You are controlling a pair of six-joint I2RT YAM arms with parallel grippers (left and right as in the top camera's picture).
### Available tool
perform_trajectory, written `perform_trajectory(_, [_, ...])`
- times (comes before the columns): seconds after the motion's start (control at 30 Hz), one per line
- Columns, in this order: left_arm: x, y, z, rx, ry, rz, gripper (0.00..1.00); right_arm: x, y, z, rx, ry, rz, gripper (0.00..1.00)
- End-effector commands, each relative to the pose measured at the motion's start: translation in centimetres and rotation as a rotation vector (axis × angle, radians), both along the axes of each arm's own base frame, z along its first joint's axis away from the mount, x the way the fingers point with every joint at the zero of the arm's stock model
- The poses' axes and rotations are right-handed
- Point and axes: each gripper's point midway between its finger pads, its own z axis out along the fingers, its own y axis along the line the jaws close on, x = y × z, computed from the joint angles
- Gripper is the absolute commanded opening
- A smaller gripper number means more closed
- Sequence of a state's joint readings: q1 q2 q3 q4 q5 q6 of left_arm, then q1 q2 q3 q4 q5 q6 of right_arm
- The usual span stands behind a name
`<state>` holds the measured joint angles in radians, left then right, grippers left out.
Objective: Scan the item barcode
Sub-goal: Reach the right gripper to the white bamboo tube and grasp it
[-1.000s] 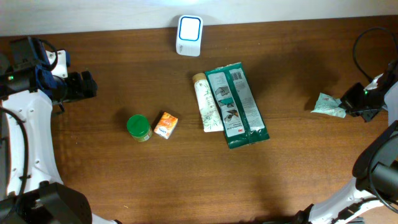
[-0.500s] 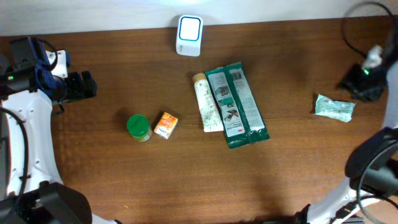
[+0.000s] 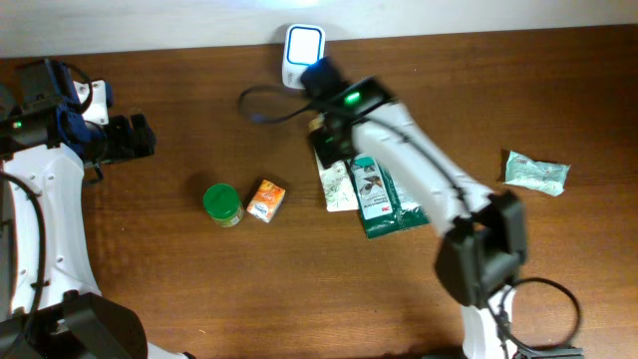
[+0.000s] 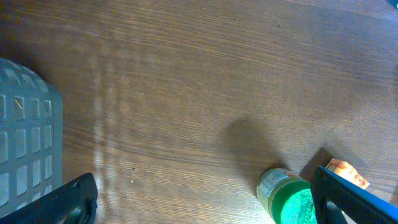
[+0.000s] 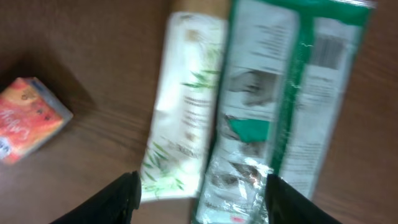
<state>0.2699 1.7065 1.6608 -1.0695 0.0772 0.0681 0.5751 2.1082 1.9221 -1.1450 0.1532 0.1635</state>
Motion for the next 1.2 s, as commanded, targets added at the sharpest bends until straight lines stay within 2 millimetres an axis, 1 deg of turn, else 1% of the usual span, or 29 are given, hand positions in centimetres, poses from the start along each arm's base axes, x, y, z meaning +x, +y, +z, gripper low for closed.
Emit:
perform_trajectory(0.0, [0.1,0.2,0.5,0.008,-0.014,-0.010,0.99,-0.1,1.3,-3.3,-0.174,-0.042,0.038,0.69])
perform_trajectory(0.1, [0.1,0.2,0.5,0.008,-0.014,-0.010,0.99,-1.1,2.2,-6.3,-0.241,-0.003,0.083,0.72])
perform_trajectory(0.13, [0.1,0.2,0.5,0.008,-0.014,-0.010,0.99,-1.7,2.5,-7.5,-0.266,0.023,0.113,0.72])
perform_trajectory(0.17, [0.1,0.2,0.5,0.008,-0.014,-0.010,0.99,-2.2,2.7,-8.3,-0.293,0.045,0.154,0.77])
perform_trajectory(0.27, [0.1,0.2,0.5,0.007,-0.014,-0.010,0.99,-2.8,2.1,-9.7,-0.391,0.058,0.176,0.79])
perform_trajectory(0.33, [0.1,0.2,0.5,0.007,-0.014,-0.010,0.99,-3.3,1.3,-9.8,-0.441,0.068,0.179,0.82])
perform_trajectory(0.37, [0.1,0.2,0.5,0.007,-0.014,-0.010,0.99,-3.4,0.8,-9.7,-0.465,0.071,0.174,0.82])
perform_trajectory(0.57, [0.1,0.2,0.5,0.008,-0.014,-0.010,0.99,-4.1,0.1,-9.8,-0.487,0.101,0.164,0.84])
perform_trajectory(0.63, [0.1,0.2,0.5,0.008,-0.014,-0.010,0.99,-4.5,-0.4,-10.3,-0.504,0.112,0.156,0.84])
perform_trajectory(0.73, [0.1,0.2,0.5,0.007,-0.014,-0.010,0.99,-5.0,-1.8,-12.1,-0.529,0.131,0.148,0.82])
perform_trajectory(0.8, [0.1,0.2,0.5,0.008,-0.014,-0.010,0.99,-5.0,-3.0,-12.7,-0.548,0.141,0.133,0.75])
perform_trajectory(0.83, [0.1,0.2,0.5,0.007,-0.014,-0.010,0.99,-4.9,-3.4,-12.8,-0.549,0.146,0.125,0.67])
perform_trajectory(0.87, [0.1,0.2,0.5,0.007,-0.014,-0.010,0.99,-4.8,-3.5,-12.8,-0.545,0.150,0.119,0.56])
perform_trajectory(0.9, [0.1,0.2,0.5,0.007,-0.014,-0.010,0.99,-4.8,-3.5,-12.9,-0.542,0.152,0.118,0.42])
perform_trajectory(0.93, [0.1,0.2,0.5,0.007,-0.014,-0.010,0.99,-4.8,-3.6,-12.9,-0.542,0.152,0.118,0.30])
perform_trajectory(0.97, [0.1,0.2,0.5,0.008,-0.014,-0.010,0.99,-4.8,-3.4,-12.9,-0.540,0.149,0.120,0.14])
perform_trajectory(1.0, [0.1,0.2,0.5,0.007,-0.014,-0.010,0.99,-4.7,-3.3,-12.9,-0.538,0.145,0.120,0.04])
perform_trajectory(1.1, [0.1,0.2,0.5,0.008,-0.014,-0.010,0.99,-4.4,-2.8,-12.4,-0.517,0.140,0.118,0.04])
perform_trajectory(1.13, [0.1,0.2,0.5,0.008,-0.014,-0.010,0.99,-4.4,-2.2,-12.1,-0.487,0.149,0.120,0.04])
perform_trajectory(1.17, [0.1,0.2,0.5,0.008,-0.014,-0.010,0.99,-4.5,-1.3,-11.5,-0.434,0.167,0.131,0.04])
